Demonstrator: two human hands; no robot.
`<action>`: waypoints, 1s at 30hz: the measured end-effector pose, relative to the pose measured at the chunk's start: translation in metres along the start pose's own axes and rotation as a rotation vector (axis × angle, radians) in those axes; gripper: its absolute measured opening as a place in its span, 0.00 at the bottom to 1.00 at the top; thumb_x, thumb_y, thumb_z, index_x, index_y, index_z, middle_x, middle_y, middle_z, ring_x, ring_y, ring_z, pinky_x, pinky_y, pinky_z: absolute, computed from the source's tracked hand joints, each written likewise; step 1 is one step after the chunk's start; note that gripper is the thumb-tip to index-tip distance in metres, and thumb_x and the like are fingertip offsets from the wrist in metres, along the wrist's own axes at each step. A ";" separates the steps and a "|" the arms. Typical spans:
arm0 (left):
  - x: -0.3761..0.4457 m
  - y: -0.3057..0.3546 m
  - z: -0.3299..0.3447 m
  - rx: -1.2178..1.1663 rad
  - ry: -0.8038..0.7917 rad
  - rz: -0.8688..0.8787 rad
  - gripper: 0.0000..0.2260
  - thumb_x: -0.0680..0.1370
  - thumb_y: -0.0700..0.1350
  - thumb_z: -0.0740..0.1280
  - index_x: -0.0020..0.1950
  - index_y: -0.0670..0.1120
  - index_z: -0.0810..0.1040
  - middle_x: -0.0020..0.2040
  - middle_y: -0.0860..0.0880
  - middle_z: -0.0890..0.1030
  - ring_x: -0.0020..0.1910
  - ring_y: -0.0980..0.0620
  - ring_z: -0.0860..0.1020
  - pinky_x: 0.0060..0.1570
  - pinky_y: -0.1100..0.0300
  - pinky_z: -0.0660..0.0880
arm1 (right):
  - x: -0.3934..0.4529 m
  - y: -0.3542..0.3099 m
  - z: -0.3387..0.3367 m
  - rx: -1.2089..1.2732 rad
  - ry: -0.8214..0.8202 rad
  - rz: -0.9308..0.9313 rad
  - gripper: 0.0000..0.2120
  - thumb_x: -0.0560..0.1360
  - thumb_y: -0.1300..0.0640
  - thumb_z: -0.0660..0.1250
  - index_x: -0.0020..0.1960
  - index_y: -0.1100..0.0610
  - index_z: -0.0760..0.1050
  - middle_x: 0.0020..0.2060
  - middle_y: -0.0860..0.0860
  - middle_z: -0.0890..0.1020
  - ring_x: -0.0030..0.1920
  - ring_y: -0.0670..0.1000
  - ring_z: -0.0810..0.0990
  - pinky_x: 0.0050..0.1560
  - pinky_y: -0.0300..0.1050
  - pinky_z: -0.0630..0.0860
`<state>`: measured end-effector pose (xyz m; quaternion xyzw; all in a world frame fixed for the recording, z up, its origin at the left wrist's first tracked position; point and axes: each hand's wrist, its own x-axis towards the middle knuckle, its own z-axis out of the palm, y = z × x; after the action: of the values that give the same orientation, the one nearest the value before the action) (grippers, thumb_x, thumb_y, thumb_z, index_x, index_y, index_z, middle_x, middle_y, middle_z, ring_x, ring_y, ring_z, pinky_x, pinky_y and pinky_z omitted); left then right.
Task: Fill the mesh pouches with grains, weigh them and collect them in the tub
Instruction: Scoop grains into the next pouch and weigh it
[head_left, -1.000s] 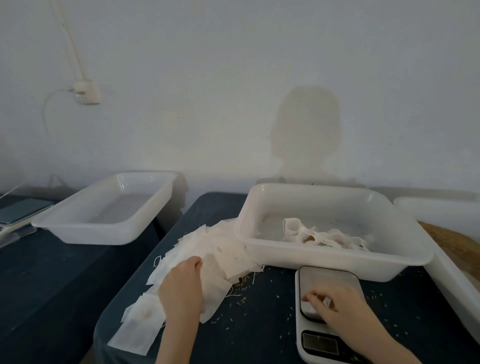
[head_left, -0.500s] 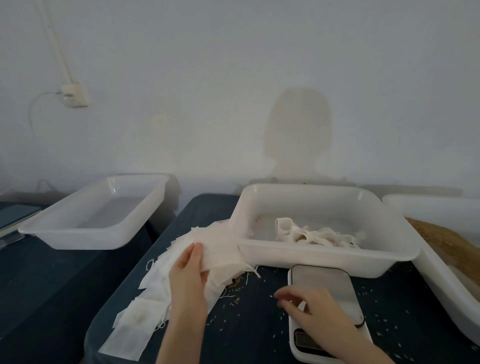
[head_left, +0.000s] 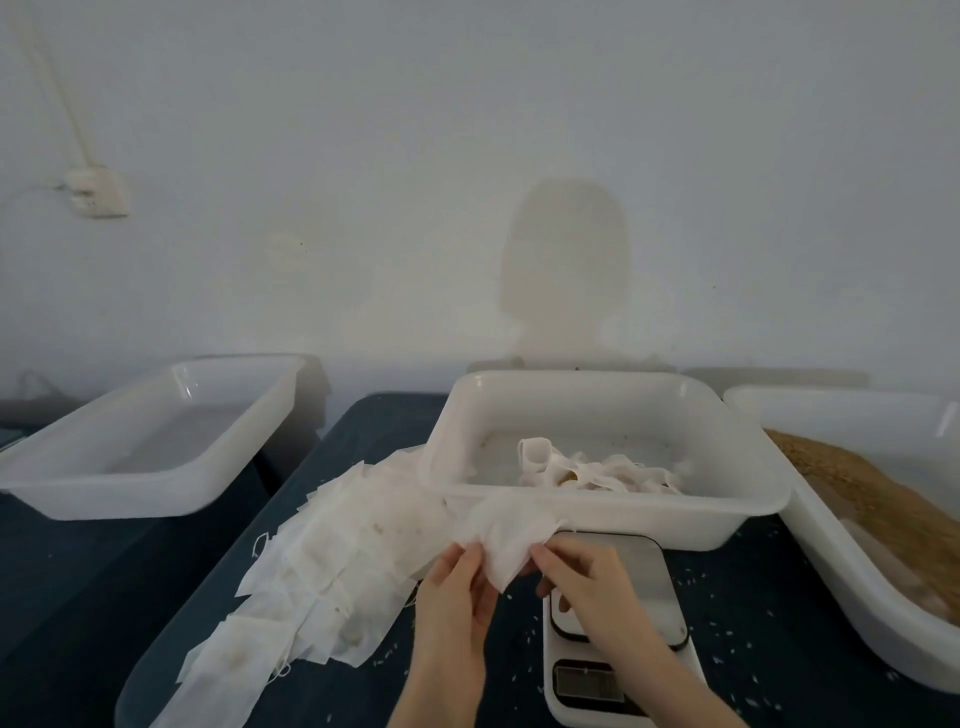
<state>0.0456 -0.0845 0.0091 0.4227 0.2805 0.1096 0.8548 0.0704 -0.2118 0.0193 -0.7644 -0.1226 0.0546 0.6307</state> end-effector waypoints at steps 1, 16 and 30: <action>0.001 0.001 0.000 0.046 0.020 0.034 0.08 0.78 0.41 0.67 0.56 0.44 0.76 0.52 0.45 0.82 0.50 0.48 0.81 0.45 0.58 0.77 | 0.001 0.000 -0.003 0.011 0.009 0.003 0.13 0.78 0.60 0.64 0.37 0.55 0.82 0.33 0.53 0.83 0.31 0.45 0.76 0.32 0.37 0.69; -0.012 0.011 0.033 1.148 -0.284 0.823 0.05 0.75 0.55 0.68 0.44 0.56 0.81 0.38 0.62 0.81 0.40 0.67 0.78 0.41 0.72 0.72 | 0.007 -0.006 -0.033 -0.094 0.034 -0.122 0.13 0.79 0.59 0.63 0.37 0.54 0.80 0.30 0.45 0.81 0.31 0.40 0.76 0.33 0.31 0.71; -0.039 0.006 0.061 1.577 0.115 1.300 0.12 0.61 0.45 0.80 0.29 0.47 0.76 0.23 0.52 0.74 0.25 0.52 0.72 0.24 0.57 0.72 | -0.012 -0.018 -0.038 -0.779 0.388 -0.426 0.09 0.68 0.60 0.74 0.40 0.48 0.77 0.35 0.39 0.75 0.33 0.37 0.69 0.31 0.24 0.61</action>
<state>0.0492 -0.1380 0.0585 0.9292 0.0297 0.3563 0.0938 0.0661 -0.2482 0.0438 -0.8976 -0.1679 -0.2691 0.3060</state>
